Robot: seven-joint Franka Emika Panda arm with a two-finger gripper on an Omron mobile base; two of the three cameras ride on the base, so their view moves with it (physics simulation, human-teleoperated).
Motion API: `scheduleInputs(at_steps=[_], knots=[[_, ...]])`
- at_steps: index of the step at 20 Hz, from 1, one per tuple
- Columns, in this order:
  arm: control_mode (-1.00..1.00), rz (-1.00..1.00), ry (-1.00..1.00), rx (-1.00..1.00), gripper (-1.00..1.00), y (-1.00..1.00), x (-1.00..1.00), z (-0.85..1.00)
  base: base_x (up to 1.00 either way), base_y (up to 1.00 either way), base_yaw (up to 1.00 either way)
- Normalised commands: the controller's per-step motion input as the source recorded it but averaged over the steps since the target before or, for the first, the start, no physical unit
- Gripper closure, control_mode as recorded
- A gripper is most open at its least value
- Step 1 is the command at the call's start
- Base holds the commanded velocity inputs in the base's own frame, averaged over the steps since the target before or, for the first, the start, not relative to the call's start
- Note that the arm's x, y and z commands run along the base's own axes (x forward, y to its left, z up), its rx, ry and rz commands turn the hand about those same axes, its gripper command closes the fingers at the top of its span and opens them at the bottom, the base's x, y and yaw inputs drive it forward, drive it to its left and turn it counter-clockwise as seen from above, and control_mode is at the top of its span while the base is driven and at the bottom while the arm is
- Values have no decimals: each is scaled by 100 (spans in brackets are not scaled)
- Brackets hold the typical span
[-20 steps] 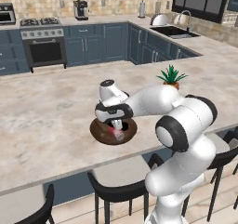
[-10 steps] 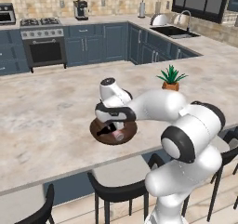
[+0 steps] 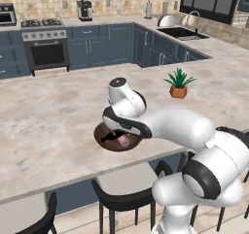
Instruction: Open the fridge, grab two sodas, and place both sodas inside the bowl with ice on the dining counter.
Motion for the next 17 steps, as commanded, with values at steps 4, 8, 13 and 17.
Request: scheduleInputs(at_steps=[4, 8, 13, 17], knots=[[-100, -2, -12, 0, -100, -7, -65, 21, 0, 0, 0], [-100, -7, -11, 5, -100, -6, -56, 15, 0, 0, 0], [-100, -26, -15, 31, -100, -19, -42, 24, 0, 0, 0], [-100, -41, -11, 32, -100, -16, -35, 32, 0, 0, 0]])
